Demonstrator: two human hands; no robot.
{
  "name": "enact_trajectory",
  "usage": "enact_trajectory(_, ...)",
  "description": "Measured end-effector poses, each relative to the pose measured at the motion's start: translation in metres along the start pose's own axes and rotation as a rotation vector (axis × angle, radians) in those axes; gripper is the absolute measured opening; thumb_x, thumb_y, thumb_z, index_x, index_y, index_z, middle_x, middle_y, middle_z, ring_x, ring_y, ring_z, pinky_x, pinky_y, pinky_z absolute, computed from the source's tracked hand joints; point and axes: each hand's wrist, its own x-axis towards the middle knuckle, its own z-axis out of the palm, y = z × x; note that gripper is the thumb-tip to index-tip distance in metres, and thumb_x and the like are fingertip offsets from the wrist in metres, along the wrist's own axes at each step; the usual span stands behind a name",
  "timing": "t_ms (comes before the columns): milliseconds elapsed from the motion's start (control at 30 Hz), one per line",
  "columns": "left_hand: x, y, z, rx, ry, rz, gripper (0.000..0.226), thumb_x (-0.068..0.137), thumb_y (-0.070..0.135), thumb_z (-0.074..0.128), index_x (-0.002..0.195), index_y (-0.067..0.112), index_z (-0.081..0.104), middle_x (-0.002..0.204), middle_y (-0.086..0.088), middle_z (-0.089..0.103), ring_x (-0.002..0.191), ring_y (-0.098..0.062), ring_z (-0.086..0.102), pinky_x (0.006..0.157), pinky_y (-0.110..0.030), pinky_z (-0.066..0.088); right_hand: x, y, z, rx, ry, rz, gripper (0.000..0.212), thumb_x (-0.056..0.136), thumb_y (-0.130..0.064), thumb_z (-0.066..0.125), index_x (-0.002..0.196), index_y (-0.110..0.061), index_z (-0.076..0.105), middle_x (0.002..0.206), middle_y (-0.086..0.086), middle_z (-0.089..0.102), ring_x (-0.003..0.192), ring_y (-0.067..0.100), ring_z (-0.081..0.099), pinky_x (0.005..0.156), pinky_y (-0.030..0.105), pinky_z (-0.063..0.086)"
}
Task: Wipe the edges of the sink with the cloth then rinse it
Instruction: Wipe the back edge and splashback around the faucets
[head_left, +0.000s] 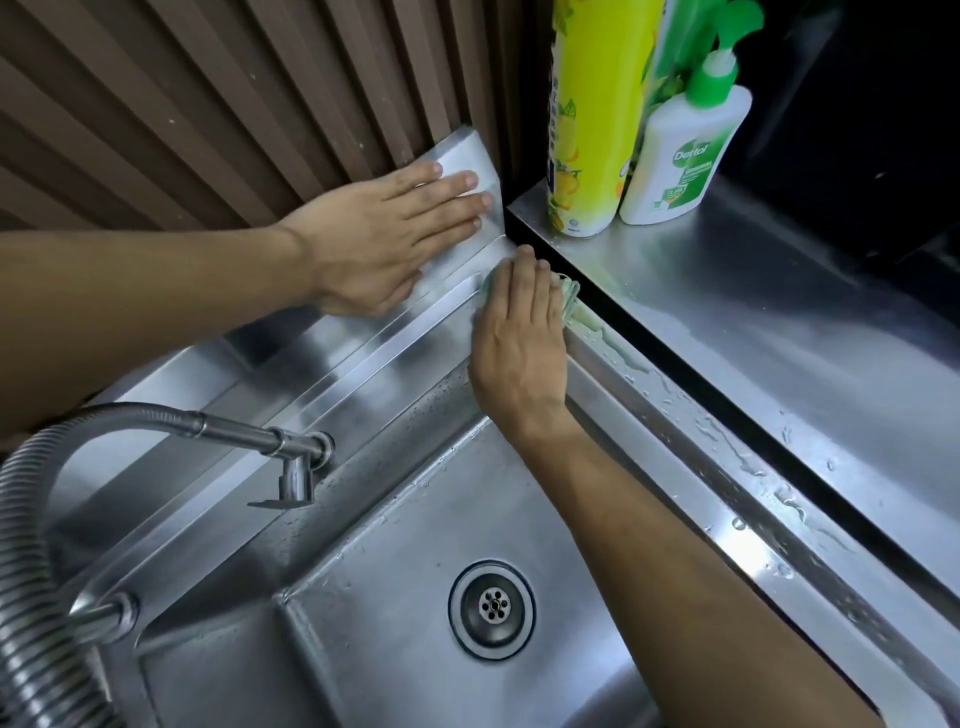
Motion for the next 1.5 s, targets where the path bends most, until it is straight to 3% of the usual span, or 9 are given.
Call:
enact_trajectory(267, -0.001, -0.002, -0.005, -0.087, 0.026, -0.017, 0.076, 0.098, 0.038, 0.012, 0.162, -0.002, 0.005, 0.172, -0.020, 0.004, 0.159, -0.036, 0.002, 0.130, -0.048, 0.002, 0.025, -0.014, -0.002, -0.006, -0.041, -0.038, 0.059, 0.110, -0.025, 0.020, 0.160, 0.006, 0.011, 0.168, 0.027, 0.008, 0.157, 0.041, 0.009, 0.130, 0.049, 0.004)
enact_trajectory(400, -0.002, 0.000, -0.004, -0.033, 0.023, 0.003, 0.073, 0.101, 0.038, 0.012, 0.163, 0.001, 0.000, 0.172, -0.019, -0.004, 0.159, -0.036, -0.003, 0.130, -0.049, 0.002, -0.004, 0.009, 0.002, 0.023, 0.015, -0.047, 0.057, 0.111, -0.024, 0.022, 0.159, 0.006, 0.019, 0.166, 0.029, 0.016, 0.155, 0.043, 0.016, 0.129, 0.050, 0.010)
enact_trajectory(500, -0.002, 0.001, -0.004, -0.035, 0.028, -0.003, 0.073, 0.101, 0.038, 0.011, 0.163, 0.001, -0.001, 0.172, -0.018, -0.005, 0.159, -0.035, -0.004, 0.130, -0.049, 0.002, 0.011, -0.003, -0.001, 0.008, -0.003, -0.025, 0.058, 0.110, -0.024, 0.020, 0.159, 0.007, 0.015, 0.167, 0.029, 0.012, 0.156, 0.043, 0.012, 0.129, 0.050, 0.007)
enact_trajectory(633, -0.001, -0.002, -0.004, -0.133, 0.041, -0.006, 0.074, 0.099, 0.036, 0.015, 0.162, -0.002, 0.009, 0.171, -0.020, 0.007, 0.159, -0.036, 0.002, 0.130, -0.048, 0.002, 0.026, -0.009, -0.001, -0.017, -0.017, -0.058, 0.059, 0.109, -0.024, 0.024, 0.159, 0.006, 0.014, 0.168, 0.027, 0.012, 0.156, 0.042, 0.013, 0.130, 0.049, 0.008)
enact_trajectory(767, -0.001, 0.000, -0.001, -0.072, 0.048, 0.008, 0.075, 0.098, 0.038, 0.008, 0.163, 0.001, 0.001, 0.172, -0.018, -0.002, 0.160, -0.035, -0.004, 0.130, -0.048, 0.001, -0.002, 0.007, 0.003, 0.036, 0.044, -0.062, 0.056, 0.109, -0.023, 0.025, 0.158, 0.005, 0.023, 0.166, 0.027, 0.020, 0.155, 0.042, 0.019, 0.129, 0.049, 0.013)
enact_trajectory(933, -0.001, -0.001, -0.002, -0.022, 0.038, 0.003, 0.074, 0.100, 0.040, 0.010, 0.162, 0.000, -0.002, 0.172, -0.018, -0.003, 0.159, -0.035, -0.005, 0.130, -0.049, 0.001, 0.017, 0.003, 0.000, 0.056, -0.001, -0.113, 0.057, 0.107, -0.019, 0.027, 0.159, 0.004, 0.021, 0.167, 0.026, 0.016, 0.156, 0.040, 0.014, 0.129, 0.047, 0.007)
enact_trajectory(1267, 0.001, 0.001, -0.020, 0.032, -0.182, -0.003, 0.079, 0.104, 0.050, 0.009, 0.159, 0.000, -0.019, 0.169, -0.018, -0.021, 0.158, -0.036, -0.015, 0.129, -0.049, 0.000, 0.021, 0.009, -0.004, 0.052, 0.013, -0.184, 0.056, 0.109, -0.024, 0.029, 0.157, 0.006, 0.025, 0.166, 0.026, 0.020, 0.155, 0.040, 0.018, 0.129, 0.048, 0.010)
enact_trajectory(1500, 0.002, 0.010, -0.019, 0.109, -0.201, -0.040, 0.075, 0.105, 0.045, 0.004, 0.157, -0.002, -0.023, 0.169, -0.018, -0.022, 0.158, -0.036, -0.013, 0.130, -0.049, -0.002, 0.021, 0.007, 0.000, 0.046, 0.028, -0.168, 0.056, 0.108, -0.021, 0.030, 0.156, 0.007, 0.026, 0.165, 0.028, 0.021, 0.155, 0.042, 0.019, 0.129, 0.049, 0.010)
